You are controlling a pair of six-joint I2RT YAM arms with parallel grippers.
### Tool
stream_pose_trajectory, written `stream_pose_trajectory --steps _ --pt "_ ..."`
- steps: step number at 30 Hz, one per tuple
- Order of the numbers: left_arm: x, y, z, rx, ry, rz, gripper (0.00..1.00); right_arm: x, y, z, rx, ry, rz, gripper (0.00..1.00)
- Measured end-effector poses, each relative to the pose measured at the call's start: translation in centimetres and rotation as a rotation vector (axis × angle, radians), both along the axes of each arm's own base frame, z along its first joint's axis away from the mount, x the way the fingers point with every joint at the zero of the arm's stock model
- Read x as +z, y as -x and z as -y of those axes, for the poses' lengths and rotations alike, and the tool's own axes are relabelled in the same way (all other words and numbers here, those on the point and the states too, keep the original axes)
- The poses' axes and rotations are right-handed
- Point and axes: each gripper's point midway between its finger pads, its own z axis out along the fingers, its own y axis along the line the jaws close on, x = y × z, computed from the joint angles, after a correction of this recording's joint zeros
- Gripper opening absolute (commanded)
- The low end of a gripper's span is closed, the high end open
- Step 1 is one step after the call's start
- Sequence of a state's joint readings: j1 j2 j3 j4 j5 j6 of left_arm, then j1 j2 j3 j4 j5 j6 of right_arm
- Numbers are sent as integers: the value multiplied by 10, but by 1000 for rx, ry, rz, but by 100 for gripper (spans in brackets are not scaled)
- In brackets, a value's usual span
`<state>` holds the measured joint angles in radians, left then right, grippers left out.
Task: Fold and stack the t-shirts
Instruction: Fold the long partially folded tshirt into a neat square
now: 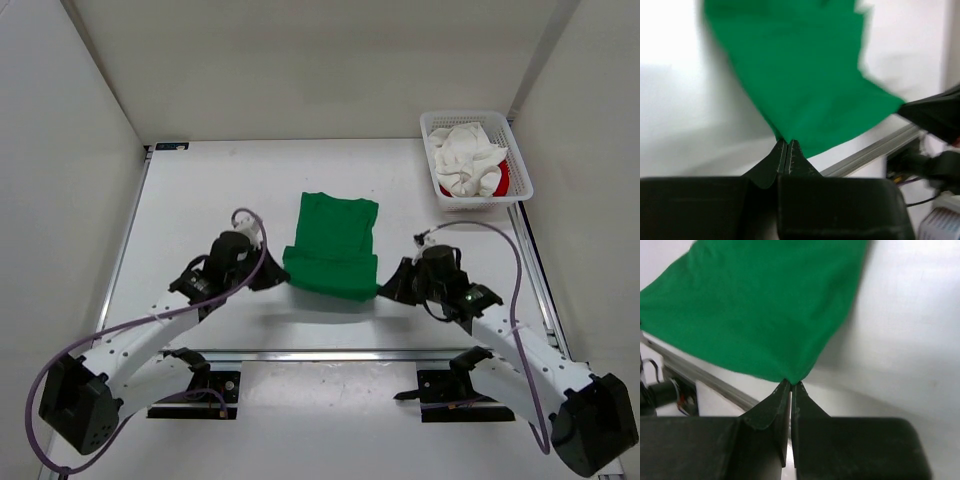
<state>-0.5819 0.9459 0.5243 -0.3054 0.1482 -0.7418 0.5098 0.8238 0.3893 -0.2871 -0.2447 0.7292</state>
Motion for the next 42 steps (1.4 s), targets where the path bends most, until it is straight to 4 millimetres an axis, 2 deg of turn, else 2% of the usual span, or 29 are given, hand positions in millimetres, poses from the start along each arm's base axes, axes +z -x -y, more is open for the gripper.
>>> stream_pose_trajectory --steps 3,5,7,9,12,15,18,19,20,21,22,23,25,27,28,30,31,34,36,39,42 --pt "61 -42 18 9 49 115 0 38 -42 1 -35 0 62 0" --pt "88 -76 23 38 66 171 0 58 -75 4 -58 0 95 0" --pt "100 -113 24 77 67 190 0 70 -111 9 -85 14 116 0" --pt "99 -147 25 106 53 182 0 77 -147 11 -97 23 119 0" --pt "84 -203 29 138 12 145 1 79 -207 13 -102 39 116 0" --pt "57 -254 34 158 -21 101 7 70 -264 15 -102 53 110 0" --pt "21 -298 36 171 -55 42 20 47 -303 17 -101 78 74 2" --pt "10 -311 36 175 -63 21 28 38 -316 18 -102 88 56 6" --pt "-1 -322 34 180 -72 3 39 28 -325 19 -102 98 41 15" --pt "-10 -331 32 183 -82 -10 43 20 -330 20 -101 108 25 24" --pt "-18 -338 30 190 -88 -27 47 13 -336 21 -101 116 9 27" --pt "-23 -343 28 196 -93 -37 48 8 -339 22 -97 125 -3 34" --pt "-25 -347 21 211 -97 -51 49 6 -342 24 -97 135 -17 49" --pt "-16 -349 14 225 -97 -37 48 11 -342 27 -102 142 -10 51" --pt "-8 -349 13 230 -93 -21 47 16 -342 27 -103 146 -1 49" --pt "6 -343 13 229 -83 17 47 27 -338 25 -107 148 34 21" --pt "11 -334 15 221 -80 29 47 31 -331 24 -108 143 46 12" --pt "14 -294 33 175 -64 46 46 41 -297 13 -94 106 62 0" --pt "5 -269 47 137 -58 34 43 37 -270 -3 -60 79 57 0" --pt "-29 -237 67 72 -55 -20 42 19 -242 -27 6 49 29 0" --pt "-72 -209 54 75 -84 -117 40 -12 -216 -35 43 28 -36 0"
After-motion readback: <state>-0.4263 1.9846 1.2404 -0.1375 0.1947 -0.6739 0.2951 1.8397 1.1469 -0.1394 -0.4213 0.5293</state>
